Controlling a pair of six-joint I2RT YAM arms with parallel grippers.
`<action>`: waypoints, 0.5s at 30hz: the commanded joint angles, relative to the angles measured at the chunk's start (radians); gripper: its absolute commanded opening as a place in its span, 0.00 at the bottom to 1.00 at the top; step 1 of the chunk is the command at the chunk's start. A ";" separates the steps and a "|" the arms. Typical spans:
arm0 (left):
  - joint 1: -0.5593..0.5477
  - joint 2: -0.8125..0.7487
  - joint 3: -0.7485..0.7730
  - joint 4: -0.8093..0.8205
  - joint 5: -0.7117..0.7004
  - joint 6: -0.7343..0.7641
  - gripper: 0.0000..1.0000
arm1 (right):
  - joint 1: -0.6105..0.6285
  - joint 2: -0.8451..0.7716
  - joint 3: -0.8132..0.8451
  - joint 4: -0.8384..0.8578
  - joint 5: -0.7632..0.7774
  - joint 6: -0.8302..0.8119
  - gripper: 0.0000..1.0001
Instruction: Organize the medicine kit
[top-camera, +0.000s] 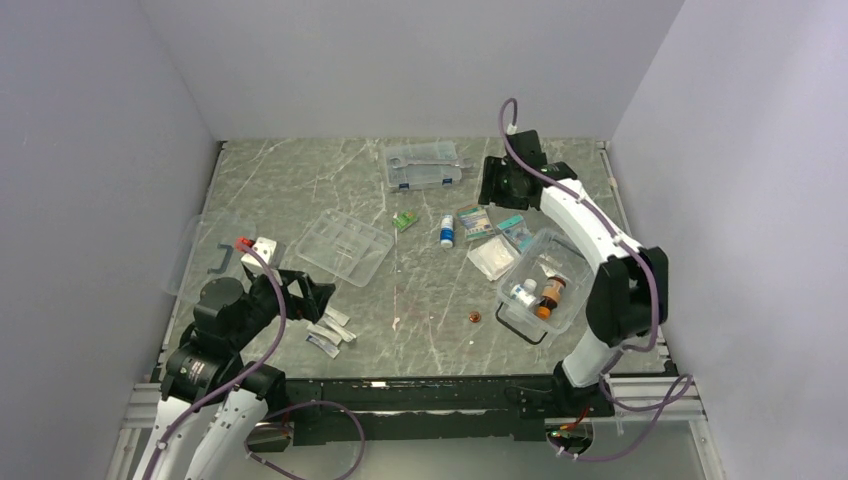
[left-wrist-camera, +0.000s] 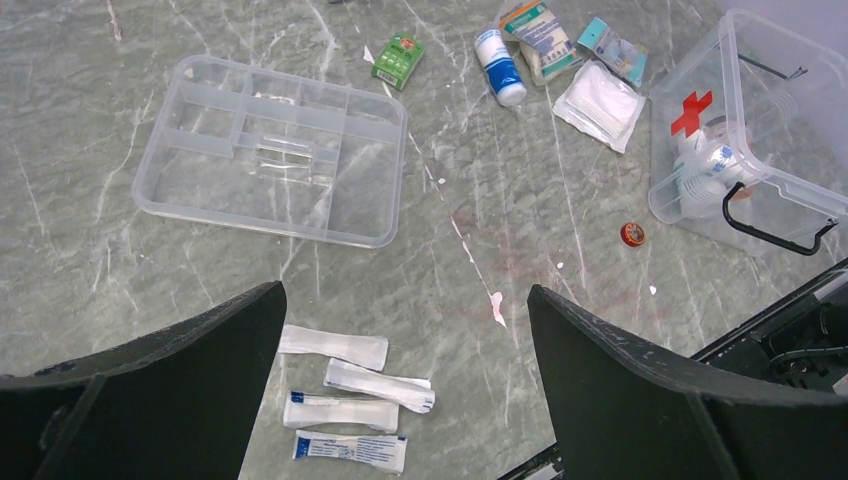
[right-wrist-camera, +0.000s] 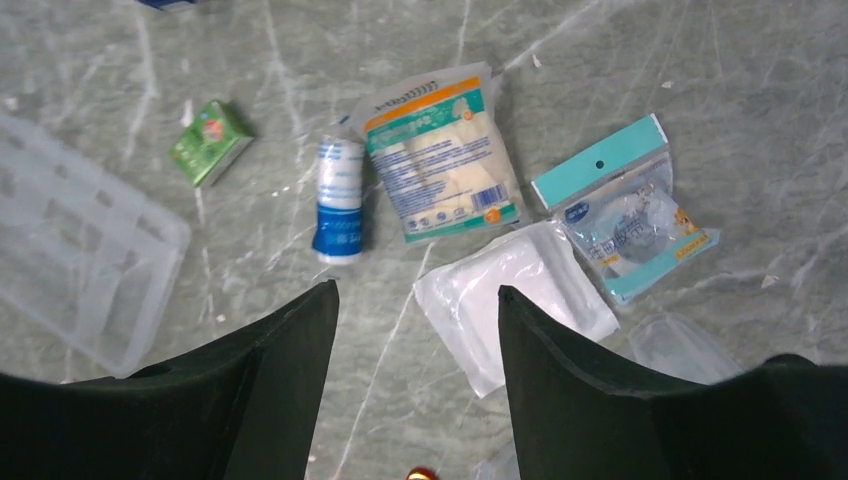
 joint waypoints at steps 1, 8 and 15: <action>-0.003 0.016 0.033 0.009 -0.008 -0.004 0.99 | 0.017 0.087 0.069 0.024 0.068 0.031 0.62; -0.003 0.017 0.033 0.008 -0.012 -0.004 0.99 | 0.041 0.245 0.144 0.033 0.123 0.073 0.59; -0.002 0.017 0.032 0.009 -0.012 -0.004 0.99 | 0.047 0.348 0.168 0.057 0.168 0.112 0.56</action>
